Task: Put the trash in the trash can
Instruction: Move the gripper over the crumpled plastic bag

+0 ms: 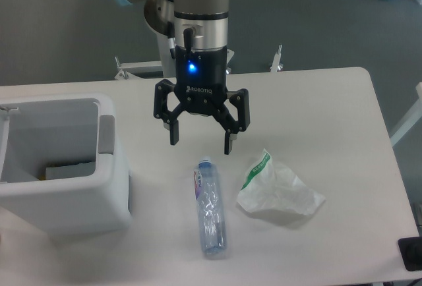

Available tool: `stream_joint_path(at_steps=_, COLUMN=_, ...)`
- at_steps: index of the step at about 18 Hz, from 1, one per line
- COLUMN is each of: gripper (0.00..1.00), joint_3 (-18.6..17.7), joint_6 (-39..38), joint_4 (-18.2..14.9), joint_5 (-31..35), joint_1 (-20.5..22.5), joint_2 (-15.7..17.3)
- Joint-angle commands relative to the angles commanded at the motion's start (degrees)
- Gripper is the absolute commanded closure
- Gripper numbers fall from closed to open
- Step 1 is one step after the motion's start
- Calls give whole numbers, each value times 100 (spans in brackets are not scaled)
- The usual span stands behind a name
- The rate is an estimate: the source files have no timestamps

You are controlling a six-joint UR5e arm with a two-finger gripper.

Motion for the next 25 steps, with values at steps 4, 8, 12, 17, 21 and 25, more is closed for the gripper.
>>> stream_joint_path(at_steps=4, gripper=0, joint_3=-8, joint_6=-9, joint_4=-9, joint_5=9, joint_1=-17, joint_2=-9)
stream_joint_path(at_steps=8, gripper=0, joint_3=-140, joint_6=-18, joint_4=53, joint_5=-35, joint_1=-52, joint_2=-149)
stream_joint_path(at_steps=12, gripper=0, joint_3=-123, joint_6=-681, joint_4=149, joint_5=-26, joint_1=-70, joint_2=-404)
stream_joint_path(at_steps=17, gripper=0, joint_3=210, joint_6=-1810, joint_4=150, joint_5=-166, joint_1=-193, joint_2=-808)
stream_joint_path(at_steps=21, gripper=0, joint_3=412, joint_6=-2065, joint_4=150, joint_5=-132, joint_1=-228, joint_2=-1308)
stream_joint_path(at_steps=25, gripper=0, joint_3=483, joint_6=-1987, joint_4=141, joint_5=-88, joint_1=-237, joint_2=-1652)
